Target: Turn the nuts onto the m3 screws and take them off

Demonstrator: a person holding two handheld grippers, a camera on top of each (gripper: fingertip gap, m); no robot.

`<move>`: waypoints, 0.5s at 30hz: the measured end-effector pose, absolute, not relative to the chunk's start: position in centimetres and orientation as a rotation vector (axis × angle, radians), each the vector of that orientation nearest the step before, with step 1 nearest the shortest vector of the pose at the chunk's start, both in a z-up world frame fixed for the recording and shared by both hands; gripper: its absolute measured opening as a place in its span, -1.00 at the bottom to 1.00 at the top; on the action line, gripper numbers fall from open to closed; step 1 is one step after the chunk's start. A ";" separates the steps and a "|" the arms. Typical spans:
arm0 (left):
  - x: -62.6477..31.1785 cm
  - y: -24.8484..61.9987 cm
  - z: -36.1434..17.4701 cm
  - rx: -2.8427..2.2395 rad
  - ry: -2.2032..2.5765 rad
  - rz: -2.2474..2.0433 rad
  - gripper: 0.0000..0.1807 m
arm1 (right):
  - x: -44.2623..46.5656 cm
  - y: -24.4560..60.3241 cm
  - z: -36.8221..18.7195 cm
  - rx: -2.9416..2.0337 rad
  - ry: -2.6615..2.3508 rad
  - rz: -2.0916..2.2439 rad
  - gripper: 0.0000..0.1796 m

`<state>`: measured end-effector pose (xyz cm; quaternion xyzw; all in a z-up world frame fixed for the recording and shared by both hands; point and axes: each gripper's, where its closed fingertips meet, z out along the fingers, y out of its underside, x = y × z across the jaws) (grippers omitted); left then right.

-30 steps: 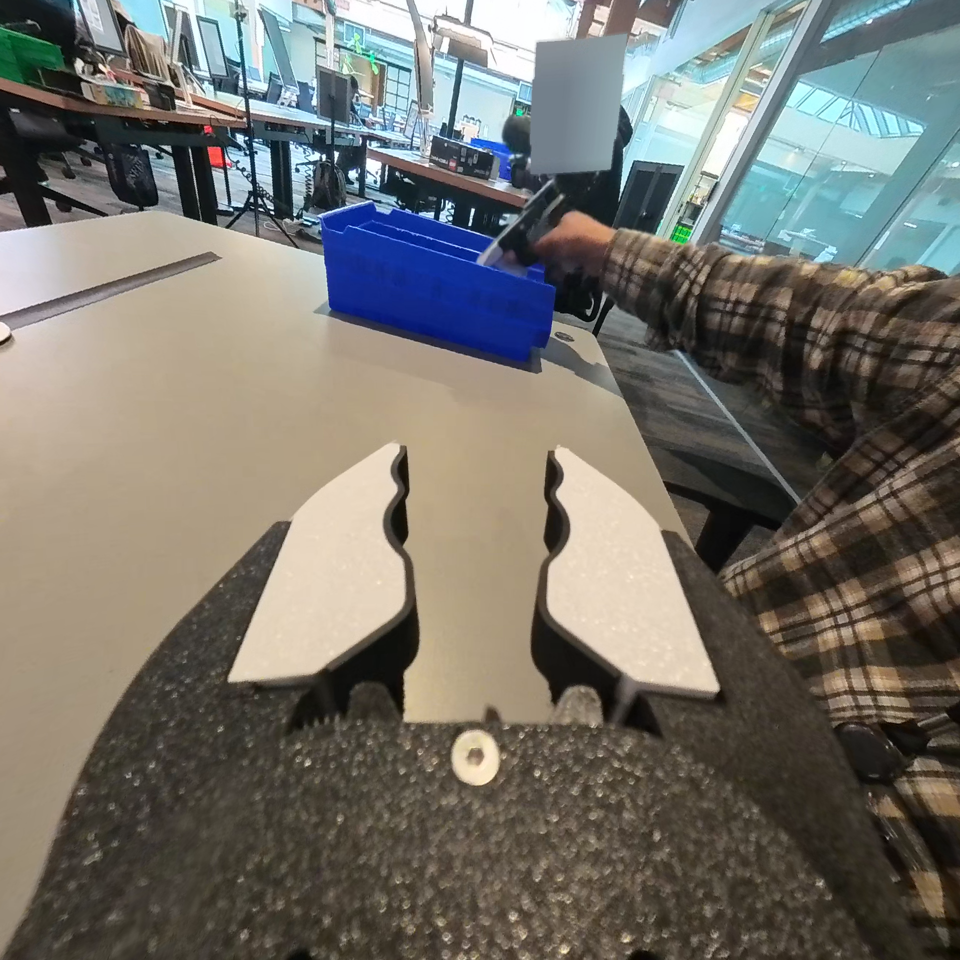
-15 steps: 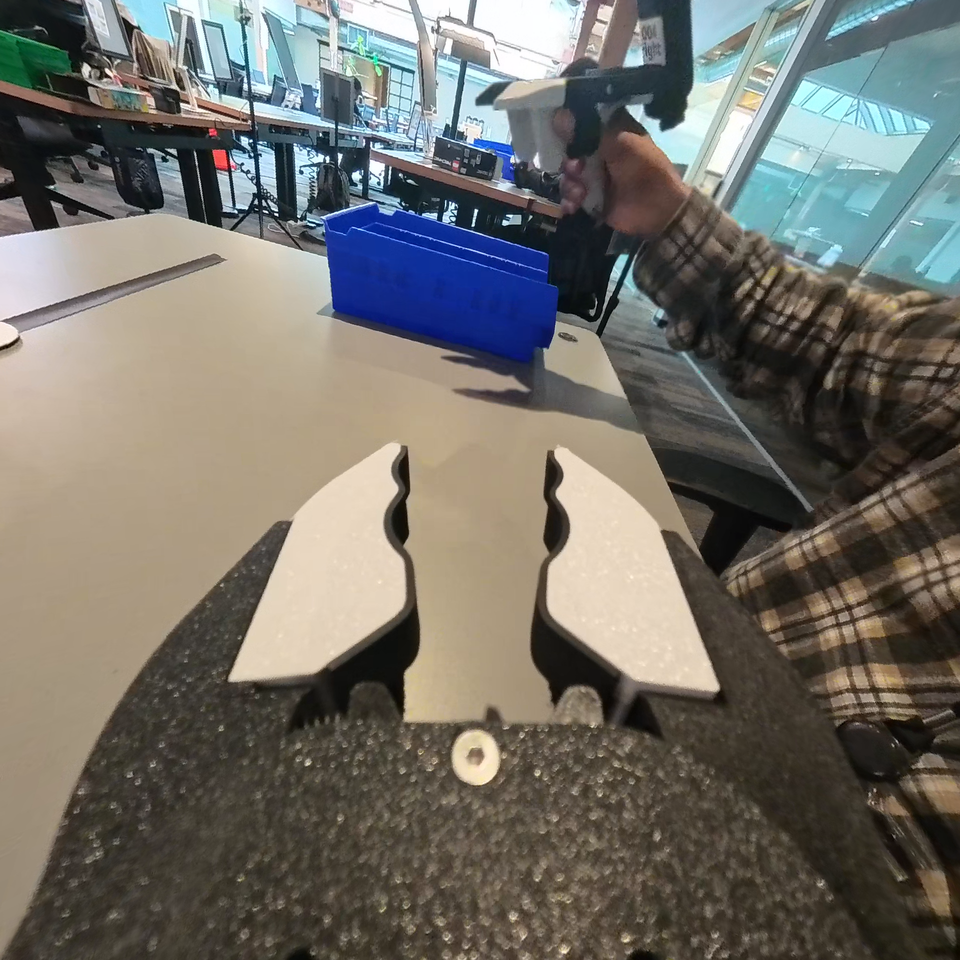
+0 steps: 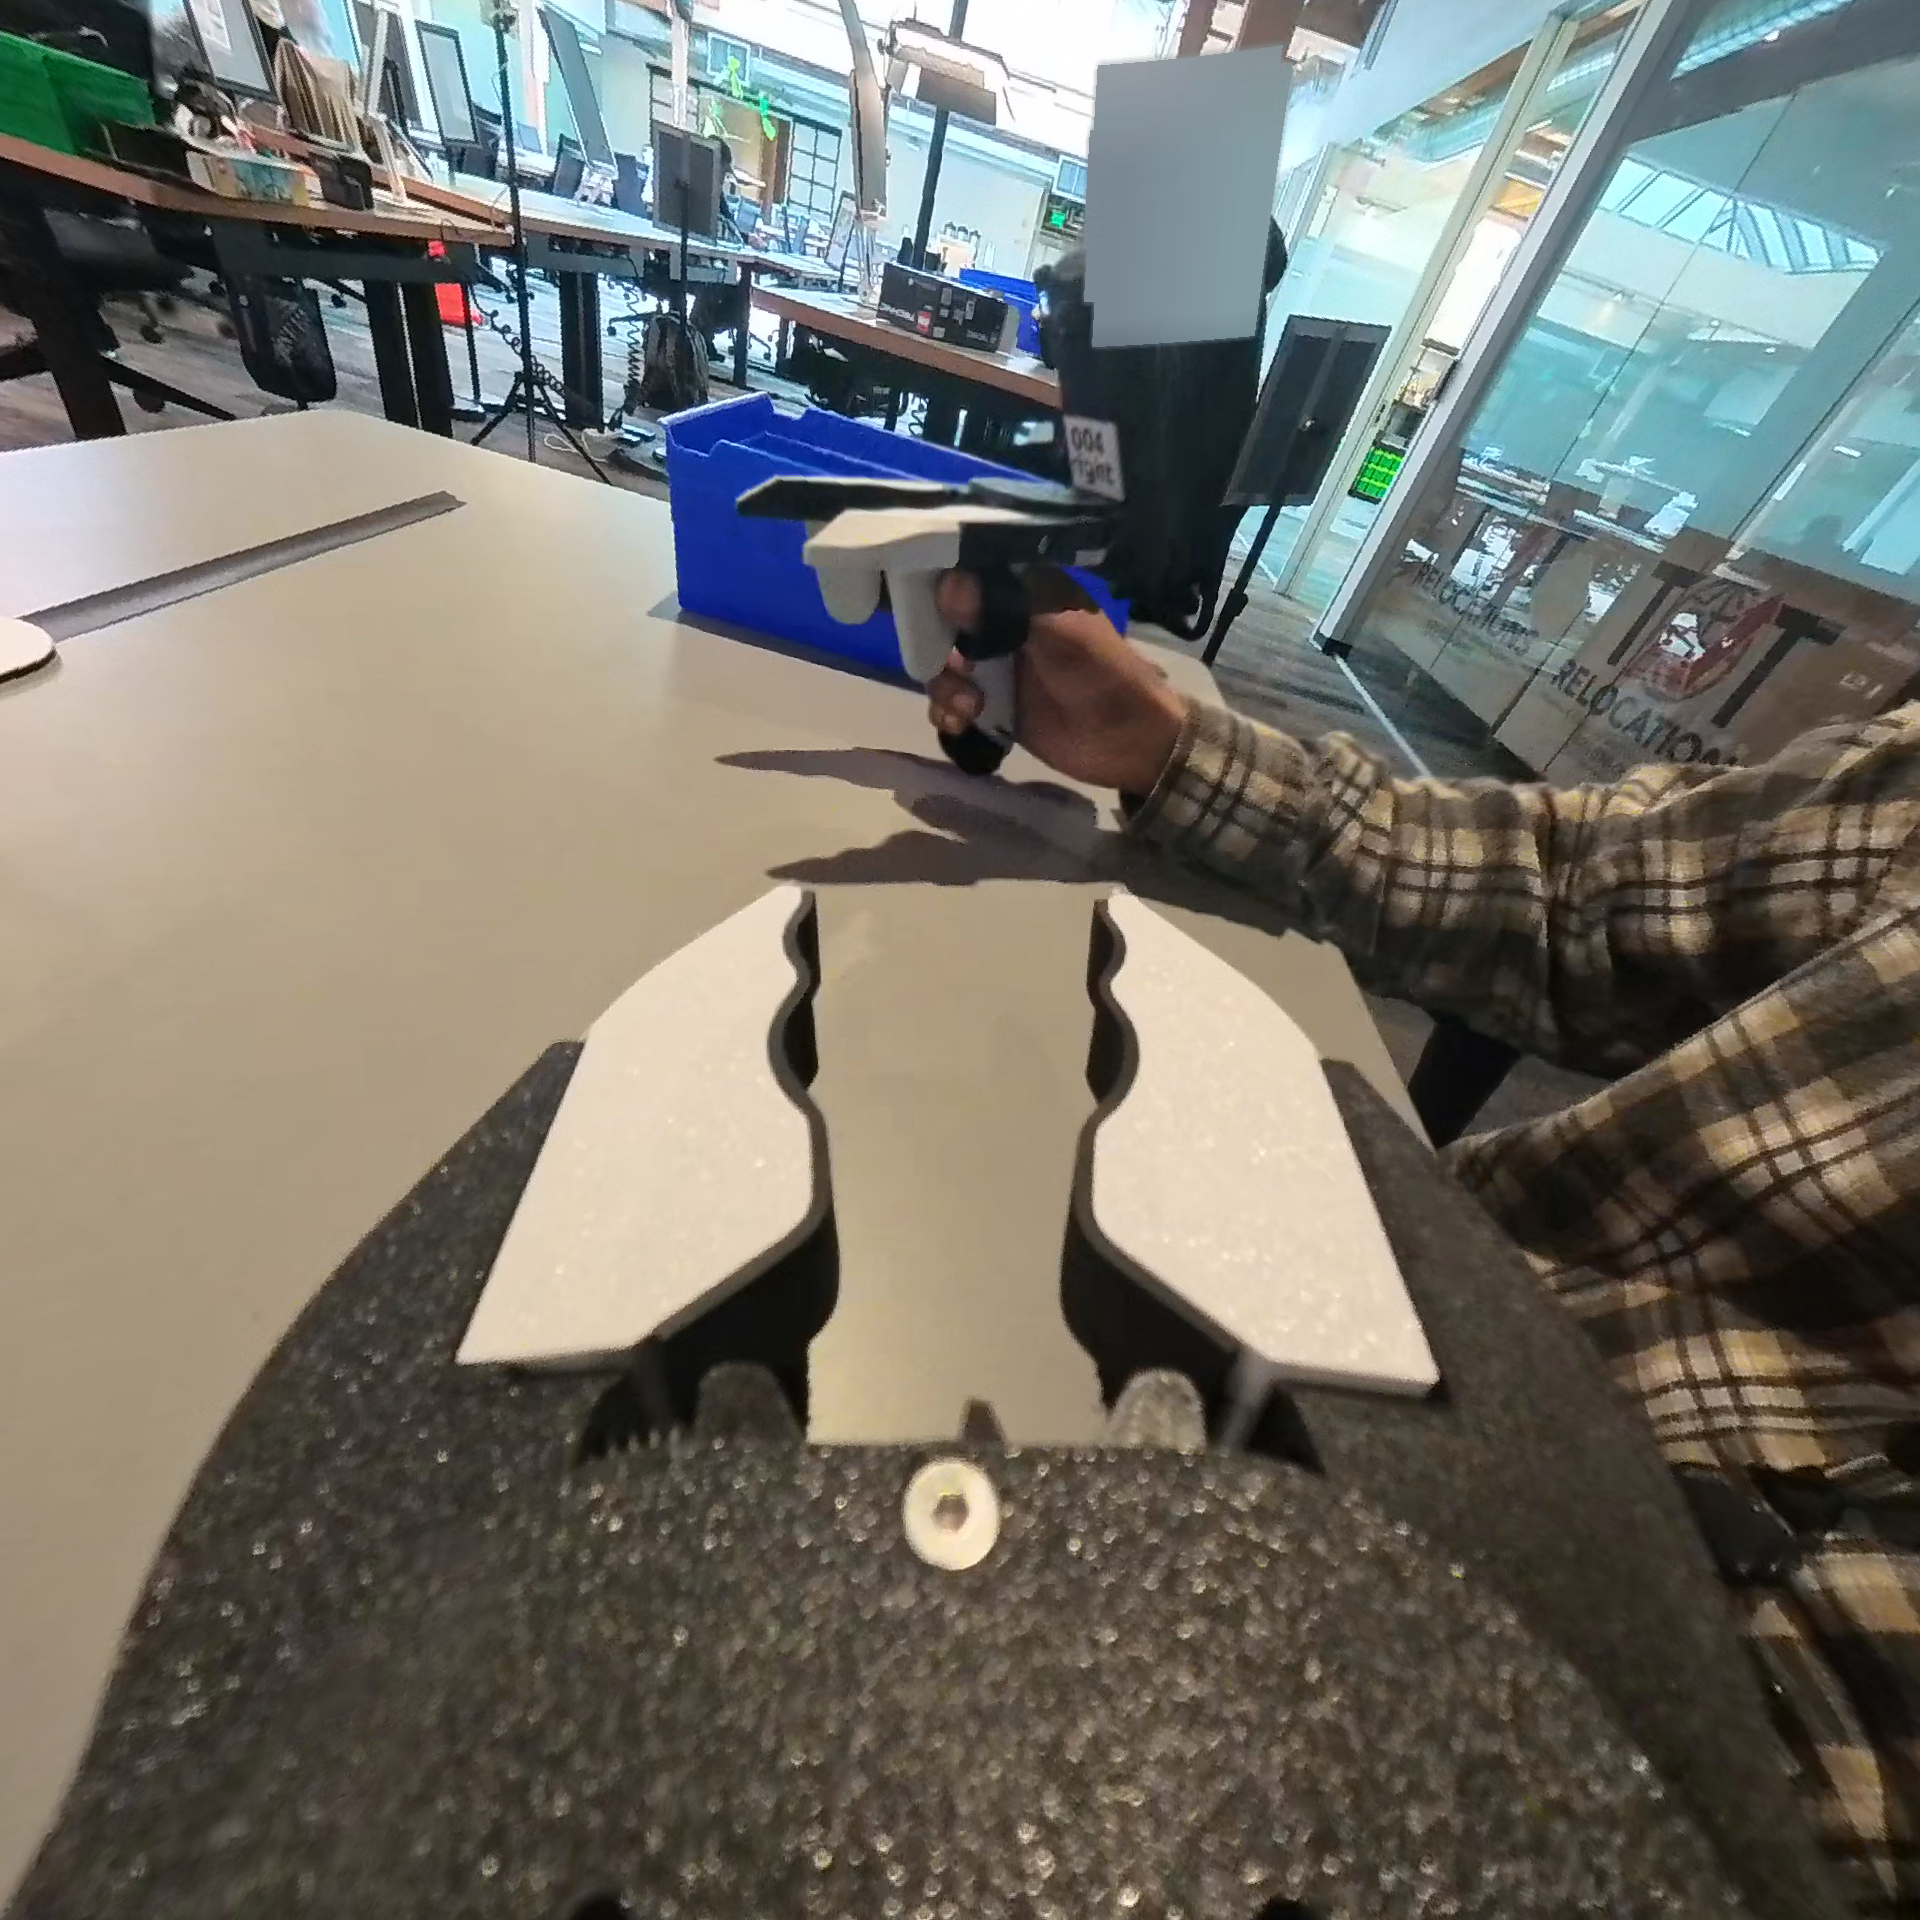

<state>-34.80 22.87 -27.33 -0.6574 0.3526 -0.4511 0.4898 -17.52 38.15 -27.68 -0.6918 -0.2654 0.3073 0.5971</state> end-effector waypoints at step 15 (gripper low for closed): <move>-35.9 23.8 -25.8 -1.568 0.792 -1.015 -0.47 | -18.3 37.3 -29.2 -1.605 -0.702 0.693 -0.11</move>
